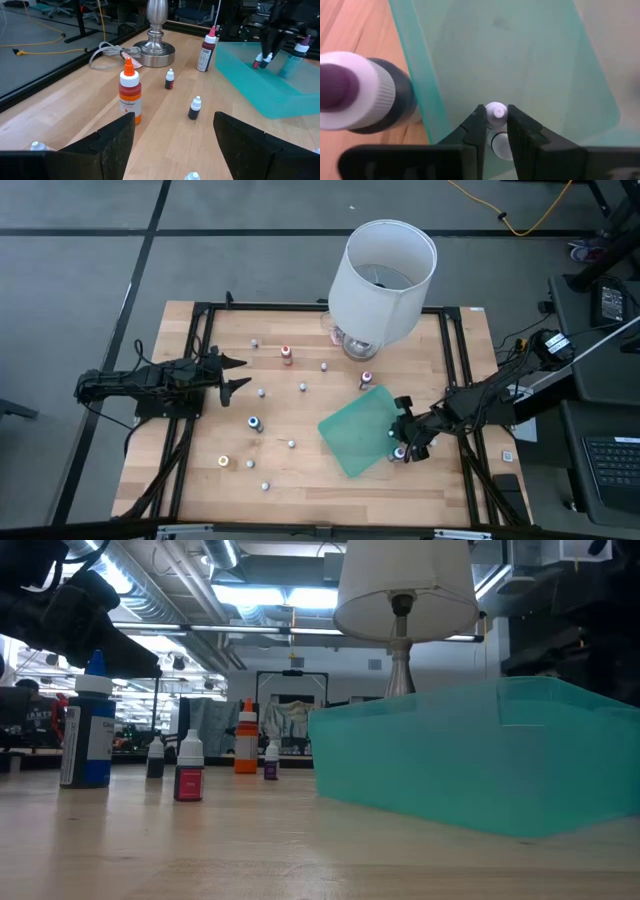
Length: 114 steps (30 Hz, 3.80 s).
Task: Pick & Place food coloring
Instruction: Put the small blue food coloring bottle into the green bin, then put the small pink food coloring bottle into the green bin
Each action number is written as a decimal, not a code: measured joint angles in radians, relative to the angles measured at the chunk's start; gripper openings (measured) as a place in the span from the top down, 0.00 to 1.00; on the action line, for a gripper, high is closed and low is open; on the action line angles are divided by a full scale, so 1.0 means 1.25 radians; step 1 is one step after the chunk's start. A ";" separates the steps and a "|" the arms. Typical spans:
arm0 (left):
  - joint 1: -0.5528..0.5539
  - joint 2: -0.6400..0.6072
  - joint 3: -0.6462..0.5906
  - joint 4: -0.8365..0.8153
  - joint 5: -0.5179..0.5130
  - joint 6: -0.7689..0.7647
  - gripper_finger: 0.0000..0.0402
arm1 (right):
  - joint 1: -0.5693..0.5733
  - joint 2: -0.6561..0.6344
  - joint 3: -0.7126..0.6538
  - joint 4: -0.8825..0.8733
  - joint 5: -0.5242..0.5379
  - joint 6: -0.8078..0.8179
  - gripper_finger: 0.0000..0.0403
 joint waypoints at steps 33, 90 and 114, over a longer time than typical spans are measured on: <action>0.000 0.000 0.000 0.000 0.000 0.000 0.34 | 0.021 -0.203 0.138 -0.321 0.072 0.278 0.69; 0.000 0.000 0.000 0.000 0.000 0.000 0.34 | 0.327 0.069 0.130 -0.505 -0.053 1.181 0.49; 0.000 0.000 0.000 0.000 0.000 0.000 0.34 | 0.327 0.111 0.130 -0.461 -0.077 1.188 0.71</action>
